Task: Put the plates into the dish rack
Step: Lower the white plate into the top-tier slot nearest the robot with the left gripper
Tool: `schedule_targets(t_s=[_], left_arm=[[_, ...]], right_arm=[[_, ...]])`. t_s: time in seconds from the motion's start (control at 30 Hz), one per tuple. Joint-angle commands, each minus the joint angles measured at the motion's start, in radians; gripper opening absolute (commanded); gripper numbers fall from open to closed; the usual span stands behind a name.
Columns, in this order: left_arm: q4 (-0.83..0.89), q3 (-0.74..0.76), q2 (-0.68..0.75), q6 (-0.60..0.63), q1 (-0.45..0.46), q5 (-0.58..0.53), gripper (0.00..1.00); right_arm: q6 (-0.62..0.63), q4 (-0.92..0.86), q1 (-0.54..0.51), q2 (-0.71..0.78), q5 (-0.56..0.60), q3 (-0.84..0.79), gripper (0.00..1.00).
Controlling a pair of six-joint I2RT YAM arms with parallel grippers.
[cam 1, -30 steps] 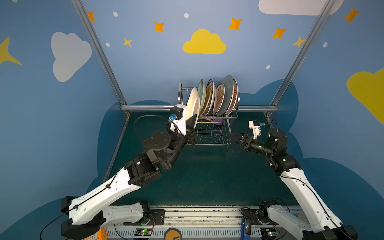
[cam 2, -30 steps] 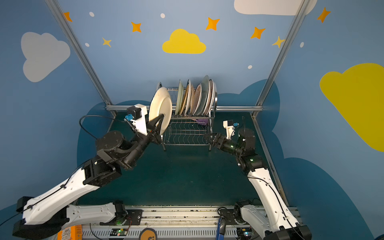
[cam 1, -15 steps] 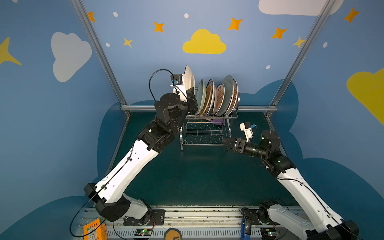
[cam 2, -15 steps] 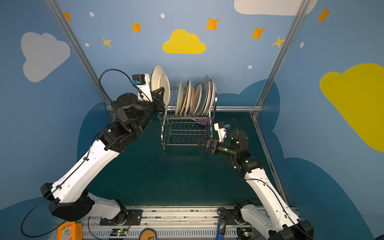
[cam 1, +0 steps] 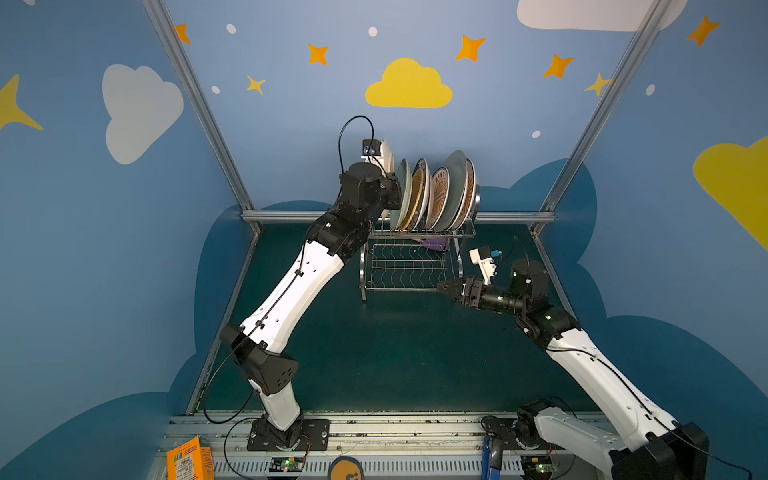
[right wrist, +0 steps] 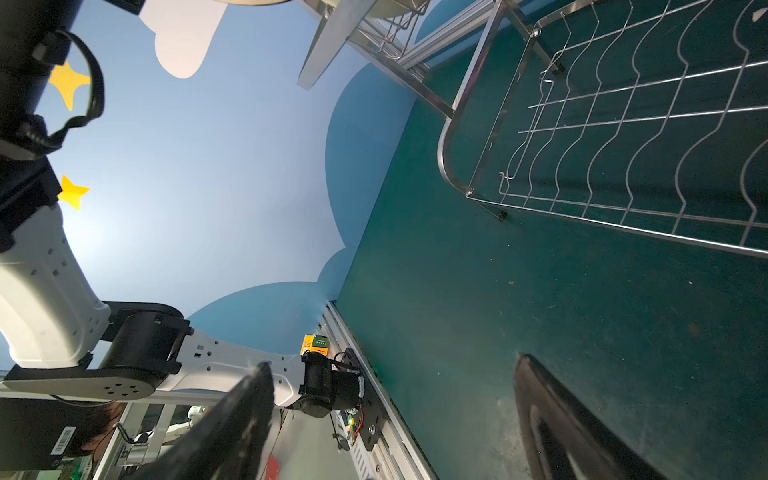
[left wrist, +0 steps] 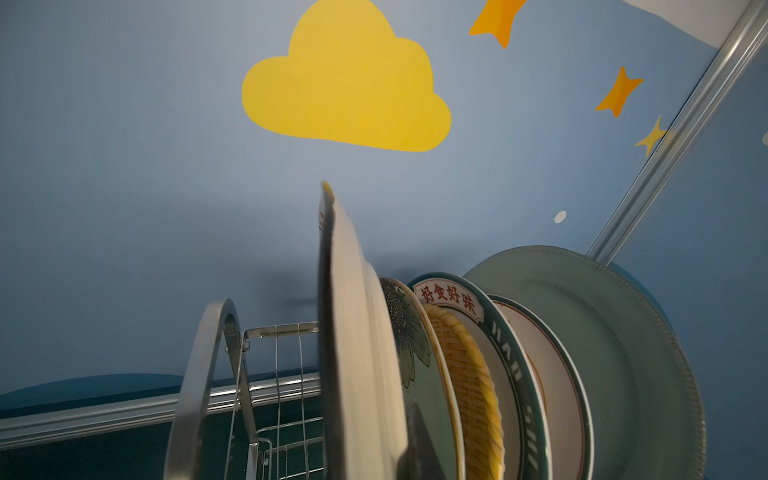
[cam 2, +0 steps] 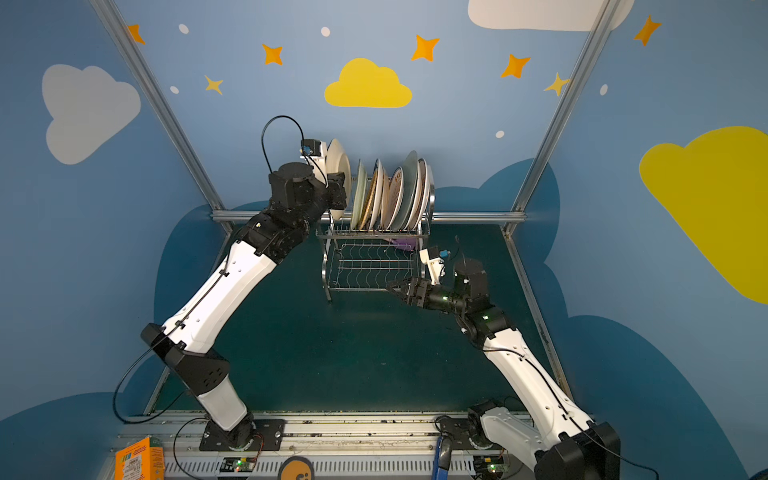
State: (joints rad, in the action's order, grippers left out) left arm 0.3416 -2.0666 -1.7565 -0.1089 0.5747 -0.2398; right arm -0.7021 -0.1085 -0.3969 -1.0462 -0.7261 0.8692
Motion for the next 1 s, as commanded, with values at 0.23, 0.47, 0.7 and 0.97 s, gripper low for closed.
schedule_targets(t_s=[0.23,0.47,0.7,0.97], left_arm=[[-0.085,-0.112,-0.060,0.018,-0.006,-0.028,0.04],[-0.055,-0.140,-0.101,0.032,-0.004,-0.069,0.04],[-0.053,-0.137,-0.119,0.038,-0.007,-0.091,0.04],[-0.041,-0.138,-0.142,0.029,-0.006,-0.095,0.04]], right_arm=[[0.005,-0.001,-0.006,-0.005,-0.011,-0.006,0.88],[-0.015,0.011,-0.005,0.006,0.010,-0.026,0.88],[-0.032,0.055,-0.006,0.018,0.026,-0.056,0.88],[-0.037,0.058,-0.006,0.023,0.031,-0.061,0.88]])
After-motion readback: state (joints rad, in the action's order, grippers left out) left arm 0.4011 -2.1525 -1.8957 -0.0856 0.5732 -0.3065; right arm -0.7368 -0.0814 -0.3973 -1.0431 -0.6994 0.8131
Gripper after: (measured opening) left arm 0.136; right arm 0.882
